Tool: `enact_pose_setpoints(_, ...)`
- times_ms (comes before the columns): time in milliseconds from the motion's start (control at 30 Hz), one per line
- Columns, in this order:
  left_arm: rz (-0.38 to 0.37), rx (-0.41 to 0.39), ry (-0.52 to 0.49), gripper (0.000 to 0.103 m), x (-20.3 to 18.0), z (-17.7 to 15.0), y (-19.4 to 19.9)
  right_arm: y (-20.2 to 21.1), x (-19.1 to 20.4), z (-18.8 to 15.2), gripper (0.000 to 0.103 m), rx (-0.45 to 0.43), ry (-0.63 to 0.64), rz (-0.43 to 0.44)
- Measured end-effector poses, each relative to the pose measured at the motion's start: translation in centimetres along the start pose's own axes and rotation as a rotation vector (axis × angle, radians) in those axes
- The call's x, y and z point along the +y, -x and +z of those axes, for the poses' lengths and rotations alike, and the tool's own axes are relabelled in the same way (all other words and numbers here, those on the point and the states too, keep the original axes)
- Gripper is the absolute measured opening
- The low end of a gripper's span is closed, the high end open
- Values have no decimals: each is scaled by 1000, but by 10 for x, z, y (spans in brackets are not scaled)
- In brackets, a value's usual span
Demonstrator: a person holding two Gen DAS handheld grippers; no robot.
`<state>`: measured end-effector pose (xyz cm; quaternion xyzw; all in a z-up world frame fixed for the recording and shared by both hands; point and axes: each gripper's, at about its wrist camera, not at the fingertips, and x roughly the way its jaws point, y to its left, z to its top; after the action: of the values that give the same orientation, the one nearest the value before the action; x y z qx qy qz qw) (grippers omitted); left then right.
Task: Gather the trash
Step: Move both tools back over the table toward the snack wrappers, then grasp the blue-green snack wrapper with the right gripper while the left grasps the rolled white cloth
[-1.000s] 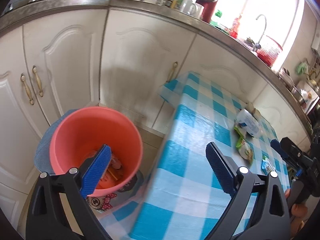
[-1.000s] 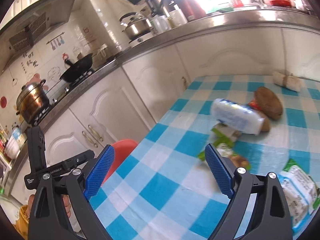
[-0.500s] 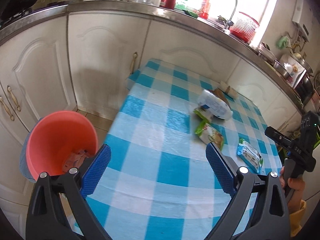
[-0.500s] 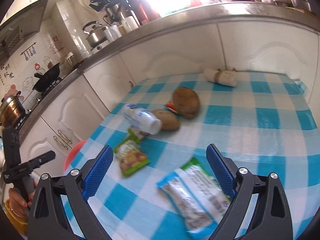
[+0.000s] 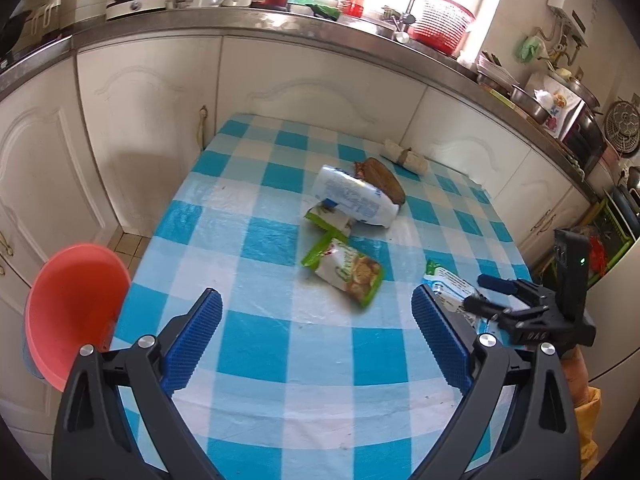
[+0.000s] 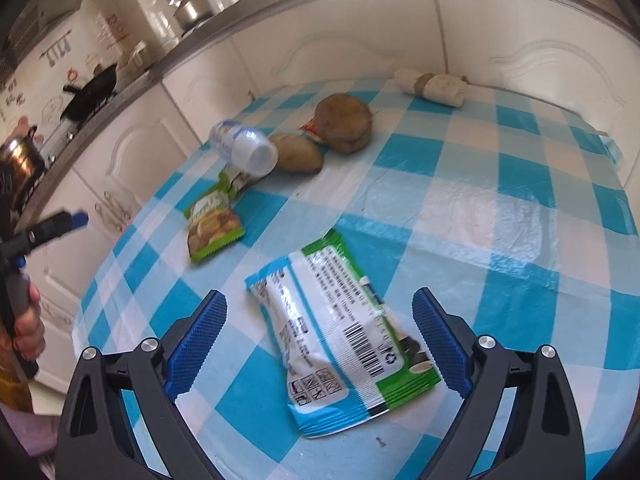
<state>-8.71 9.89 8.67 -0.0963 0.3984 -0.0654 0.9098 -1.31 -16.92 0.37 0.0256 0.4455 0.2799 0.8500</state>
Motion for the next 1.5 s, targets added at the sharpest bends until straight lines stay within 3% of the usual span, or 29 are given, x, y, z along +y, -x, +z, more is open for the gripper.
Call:
enact_pose_setpoints(300,-39,1,-62,96,-40,17,-9,-18,16,-7,93,47,103,-155)
enact_pose_setpoints(400,-50,5,-79,96,-51,22,-16,-19,17,-8,93,52,121,-169)
enact_pose_setpoints(433,-52,7,-85,96,-55,23,-19,-19,18,-7,91,50,125,-173)
enact_pose_setpoints(467,-55,8,-90,96,-59,25,-22,-18,18,-7,78,41,135,-186)
enact_pose_setpoints(500,-60,9,-93,96,-63,27,-25,-18,18,-7,74,36,140,-190)
enact_pose_setpoints(833,-129,18,-134,97,-114,75,-70,-6,-11,-1,51,-39,-26,-139)
enact_pose_setpoints(967,-153,55,-174,97,-144,97,-108,3,-33,0,42,-86,-133,-147)
enact_pose_setpoints(1100,-143,105,-194,97,-168,117,-159,14,-55,-2,40,-125,-215,-168)
enact_pose_setpoints(1233,-85,139,-199,97,-184,138,-214,19,-70,-3,40,-145,-269,-160)
enact_pose_setpoints(1500,54,195,15,97,-179,173,-304,22,-81,-4,40,-155,-311,-127)
